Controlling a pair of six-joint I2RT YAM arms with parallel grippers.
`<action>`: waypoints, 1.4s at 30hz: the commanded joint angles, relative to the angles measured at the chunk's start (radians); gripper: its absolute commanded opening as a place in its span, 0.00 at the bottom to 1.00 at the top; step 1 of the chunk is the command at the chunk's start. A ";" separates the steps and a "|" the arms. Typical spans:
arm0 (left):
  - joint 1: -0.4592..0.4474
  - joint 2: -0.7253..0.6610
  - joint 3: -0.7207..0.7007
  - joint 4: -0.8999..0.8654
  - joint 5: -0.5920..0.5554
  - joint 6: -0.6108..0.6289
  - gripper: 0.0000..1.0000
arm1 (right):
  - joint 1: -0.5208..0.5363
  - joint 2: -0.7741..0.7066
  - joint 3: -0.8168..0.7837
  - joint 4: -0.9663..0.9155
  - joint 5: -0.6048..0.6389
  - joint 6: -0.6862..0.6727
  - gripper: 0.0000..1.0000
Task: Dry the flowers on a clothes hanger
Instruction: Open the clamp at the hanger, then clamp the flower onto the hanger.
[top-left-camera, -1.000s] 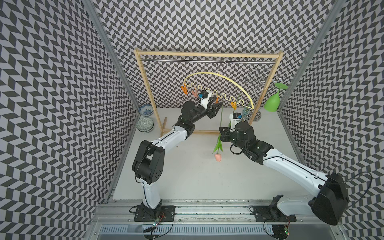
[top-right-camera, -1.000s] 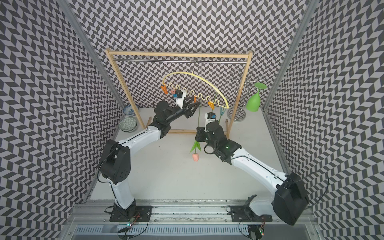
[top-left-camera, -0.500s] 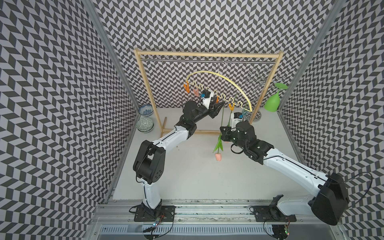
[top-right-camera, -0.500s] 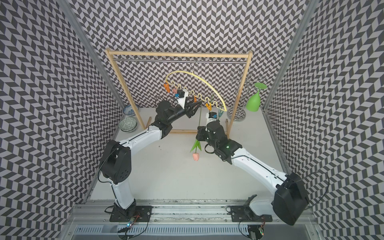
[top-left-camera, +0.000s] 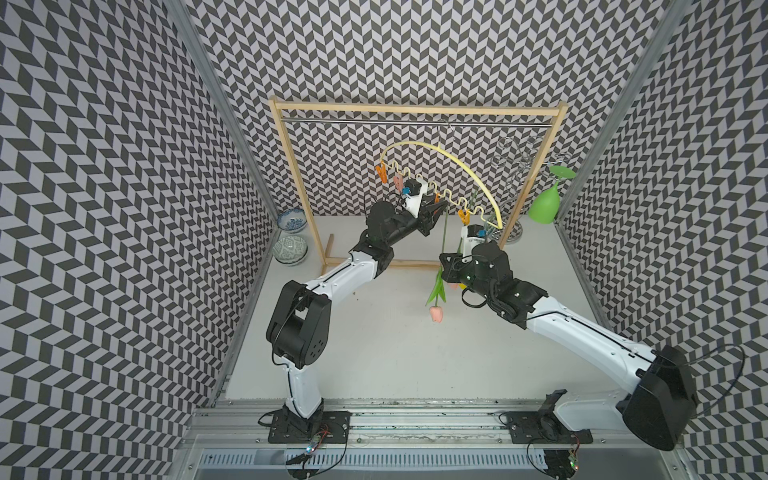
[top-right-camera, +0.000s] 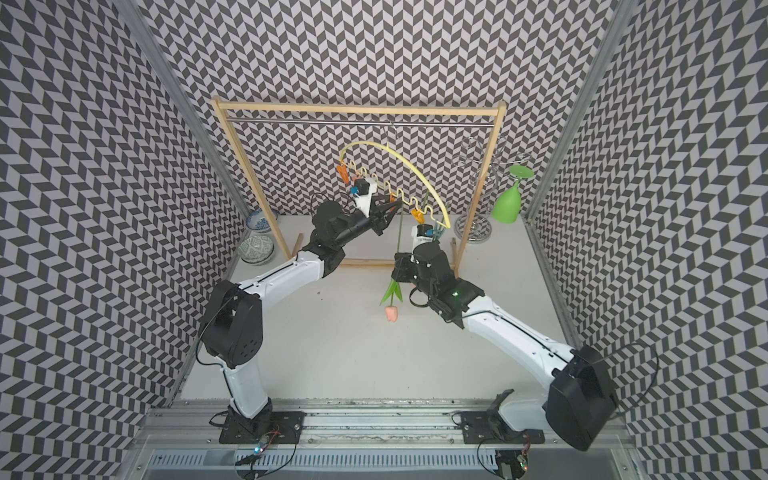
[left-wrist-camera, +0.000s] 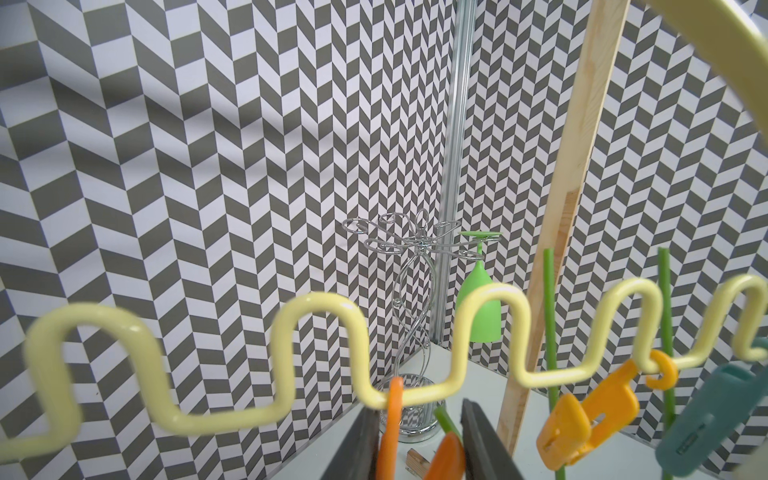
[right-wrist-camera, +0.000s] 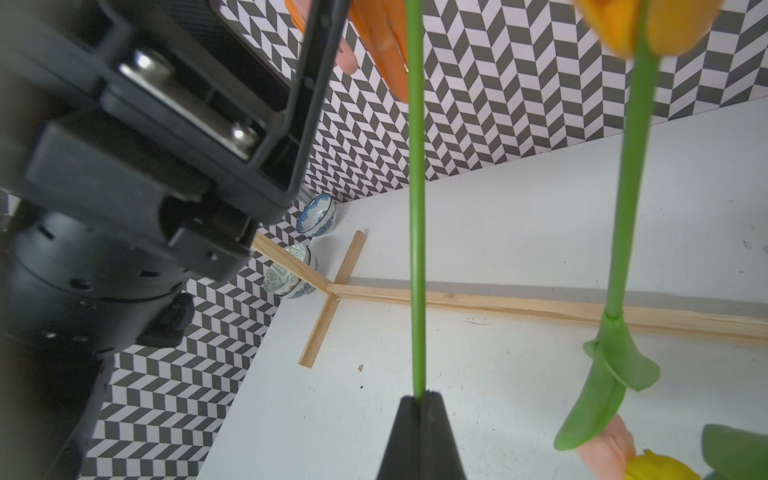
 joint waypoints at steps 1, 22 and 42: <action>-0.011 0.012 0.030 -0.016 -0.004 -0.005 0.34 | -0.007 0.017 -0.007 0.033 -0.016 0.021 0.00; -0.012 -0.024 0.003 0.020 0.012 -0.126 0.26 | -0.031 0.104 -0.058 0.241 -0.076 0.129 0.00; -0.011 -0.051 -0.052 0.060 0.058 -0.226 0.26 | -0.053 0.098 -0.078 0.437 -0.129 0.140 0.00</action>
